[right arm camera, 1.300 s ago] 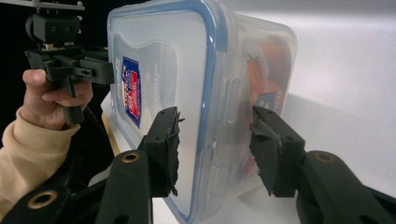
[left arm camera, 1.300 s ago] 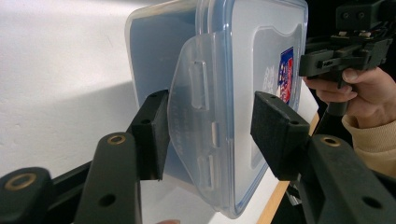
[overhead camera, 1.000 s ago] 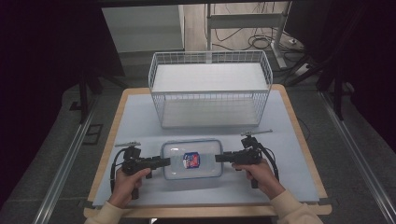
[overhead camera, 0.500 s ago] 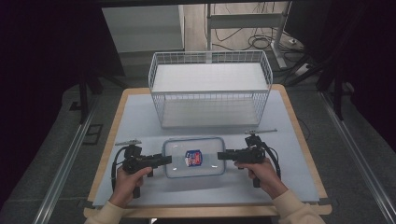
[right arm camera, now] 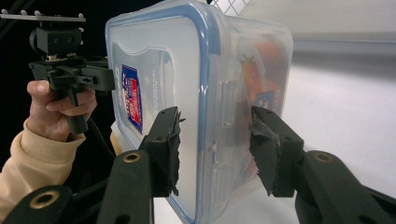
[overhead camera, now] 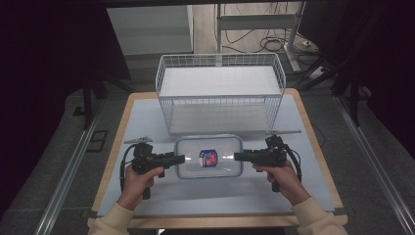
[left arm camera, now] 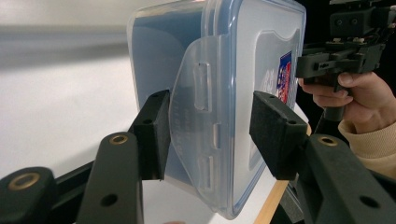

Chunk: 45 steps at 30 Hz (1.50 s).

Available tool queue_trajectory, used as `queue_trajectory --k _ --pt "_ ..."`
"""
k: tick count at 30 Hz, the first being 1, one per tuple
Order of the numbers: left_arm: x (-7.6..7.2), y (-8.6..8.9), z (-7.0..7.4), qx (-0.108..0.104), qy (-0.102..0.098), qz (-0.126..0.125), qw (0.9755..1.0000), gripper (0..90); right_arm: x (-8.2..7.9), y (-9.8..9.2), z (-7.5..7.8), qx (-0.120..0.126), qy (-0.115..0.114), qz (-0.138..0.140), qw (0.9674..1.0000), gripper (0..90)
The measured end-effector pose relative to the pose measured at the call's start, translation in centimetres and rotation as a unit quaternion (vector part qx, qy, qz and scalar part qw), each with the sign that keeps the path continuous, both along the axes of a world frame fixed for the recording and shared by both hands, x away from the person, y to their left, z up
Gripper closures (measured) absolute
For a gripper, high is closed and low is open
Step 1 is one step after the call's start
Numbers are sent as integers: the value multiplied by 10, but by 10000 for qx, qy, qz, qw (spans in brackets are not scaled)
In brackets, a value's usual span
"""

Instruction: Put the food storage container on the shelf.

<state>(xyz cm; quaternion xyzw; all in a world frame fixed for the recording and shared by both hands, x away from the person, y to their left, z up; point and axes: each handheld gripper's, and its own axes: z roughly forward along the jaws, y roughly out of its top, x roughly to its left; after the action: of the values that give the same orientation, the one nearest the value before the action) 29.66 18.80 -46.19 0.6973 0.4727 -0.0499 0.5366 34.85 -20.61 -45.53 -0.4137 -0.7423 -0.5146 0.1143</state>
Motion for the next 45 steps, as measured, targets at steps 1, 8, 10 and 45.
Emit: queue_trajectory --k 1,8,10,45 --pt "1 -1 2 13 -19 -13 10000 496 0 -1 1 5 -23 -7 10000 538" --pt "6 -7 15 -12 -120 -28 9999 495 2 -8 16 -5 -198 -55 9998 538" --pt "7 -8 19 -30 -125 -22 9999 495 2 -9 21 -5 -240 -67 9997 538" --pt "43 -14 81 -90 -588 -114 9982 492 25 -13 93 -171 -813 -214 9963 534"
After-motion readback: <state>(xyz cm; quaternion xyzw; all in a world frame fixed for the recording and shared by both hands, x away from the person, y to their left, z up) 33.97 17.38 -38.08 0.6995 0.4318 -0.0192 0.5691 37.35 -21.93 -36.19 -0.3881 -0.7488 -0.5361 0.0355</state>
